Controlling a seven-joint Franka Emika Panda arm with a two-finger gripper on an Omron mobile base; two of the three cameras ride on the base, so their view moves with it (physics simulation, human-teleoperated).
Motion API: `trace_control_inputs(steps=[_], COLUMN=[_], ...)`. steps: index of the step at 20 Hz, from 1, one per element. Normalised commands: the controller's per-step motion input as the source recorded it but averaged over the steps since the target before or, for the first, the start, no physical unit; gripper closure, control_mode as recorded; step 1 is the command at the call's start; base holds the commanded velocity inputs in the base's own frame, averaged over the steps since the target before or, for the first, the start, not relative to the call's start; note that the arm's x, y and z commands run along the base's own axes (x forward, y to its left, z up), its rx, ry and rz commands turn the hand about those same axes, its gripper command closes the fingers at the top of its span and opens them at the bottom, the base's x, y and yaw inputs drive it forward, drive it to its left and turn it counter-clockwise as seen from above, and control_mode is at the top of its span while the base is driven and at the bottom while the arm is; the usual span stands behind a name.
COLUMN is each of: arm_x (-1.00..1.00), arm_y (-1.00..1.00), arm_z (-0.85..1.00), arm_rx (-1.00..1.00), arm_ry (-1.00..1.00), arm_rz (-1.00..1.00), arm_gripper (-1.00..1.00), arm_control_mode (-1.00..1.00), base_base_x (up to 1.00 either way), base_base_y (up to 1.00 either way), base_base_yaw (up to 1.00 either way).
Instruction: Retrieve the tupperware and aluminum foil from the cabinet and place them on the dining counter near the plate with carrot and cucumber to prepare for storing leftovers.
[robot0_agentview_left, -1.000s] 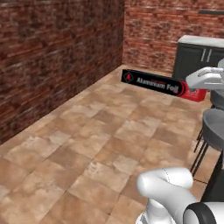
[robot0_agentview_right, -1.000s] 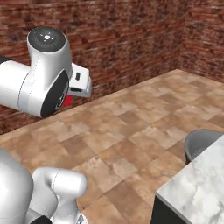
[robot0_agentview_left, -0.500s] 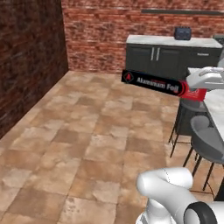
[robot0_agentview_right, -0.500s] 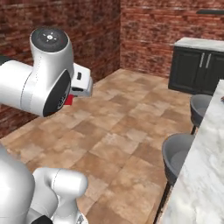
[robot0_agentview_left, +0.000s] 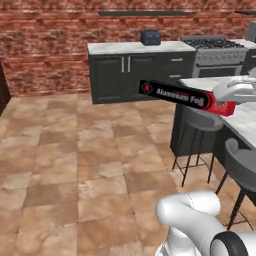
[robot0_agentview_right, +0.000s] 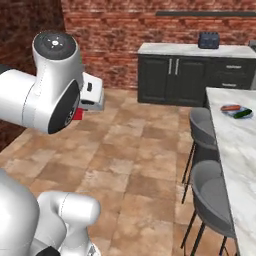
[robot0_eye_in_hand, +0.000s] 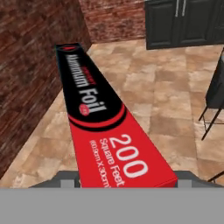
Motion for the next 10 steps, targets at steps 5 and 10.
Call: trace_control_inputs(steps=[5,10], arm_x=[0.00,0.00], arm_y=[0.00,0.00], arm_z=[0.00,0.00], arm_rx=[0.00,0.00], arm_ry=[0.00,0.00], arm_rz=[0.00,0.00], arm_gripper=[1.00,1.00], arm_control_mode=[1.00,1.00], base_base_x=[0.98,0.94], base_base_y=[0.61,0.49], base_base_yaw=[-0.56,-0.57])
